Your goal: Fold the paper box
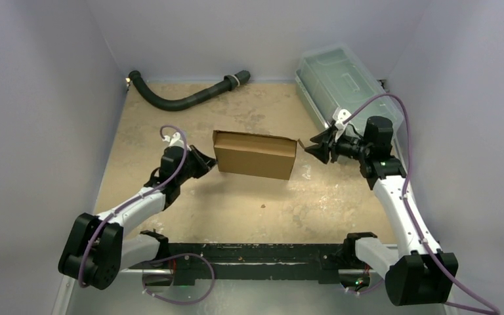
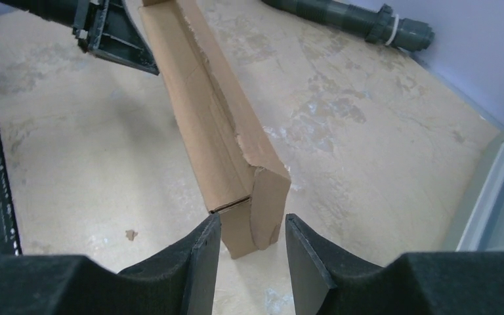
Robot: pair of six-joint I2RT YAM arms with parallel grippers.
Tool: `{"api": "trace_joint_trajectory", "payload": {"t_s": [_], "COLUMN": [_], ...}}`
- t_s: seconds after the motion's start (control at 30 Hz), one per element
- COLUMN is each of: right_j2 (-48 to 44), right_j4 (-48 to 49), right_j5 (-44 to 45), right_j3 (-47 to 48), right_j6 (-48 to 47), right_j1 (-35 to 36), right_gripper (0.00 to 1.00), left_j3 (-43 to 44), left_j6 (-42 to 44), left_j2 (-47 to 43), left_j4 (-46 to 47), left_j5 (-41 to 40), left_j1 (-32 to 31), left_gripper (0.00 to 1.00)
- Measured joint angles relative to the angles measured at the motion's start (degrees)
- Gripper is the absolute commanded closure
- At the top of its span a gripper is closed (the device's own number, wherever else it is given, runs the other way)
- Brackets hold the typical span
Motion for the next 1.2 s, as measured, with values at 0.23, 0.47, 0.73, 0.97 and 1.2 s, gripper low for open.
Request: {"api": "trace_joint_trajectory", "payload": {"t_s": [0.23, 0.47, 0.73, 0.97, 1.2], "right_j2": [-2.1, -1.5, 10.9, 19.1, 20.6], "right_j4": [5.8, 12.9, 16.0, 16.7, 16.9], "right_j5": [4.9, 13.3, 22.7, 25.0, 21.1], "right_j3": [-1.4, -4.0, -3.3, -1.6, -1.6], "right_j6": [7.7, 15.0, 18.8, 21.9, 23.4], "right_j1": [-1.6, -1.6, 5.4, 8.6, 9.0], "right_gripper": [0.68, 0.88, 0.9, 0.92, 0.95], "left_j3": [1.3, -2.5, -9.1, -9.1, -9.0], "left_j6": [1.8, 2.2, -4.2, -6.4, -6.9], "left_j2": [-1.9, -16.9, -29.4, -23.9, -10.8], "left_j4": [0.6, -3.3, -4.9, -0.6, 7.3], "left_j5": [2.6, 8.5, 14.7, 13.1, 10.0], "left_j1": [1.9, 1.9, 0.3, -5.7, -6.9], "left_gripper": [0.98, 0.96, 0.93, 0.93, 0.92]}}
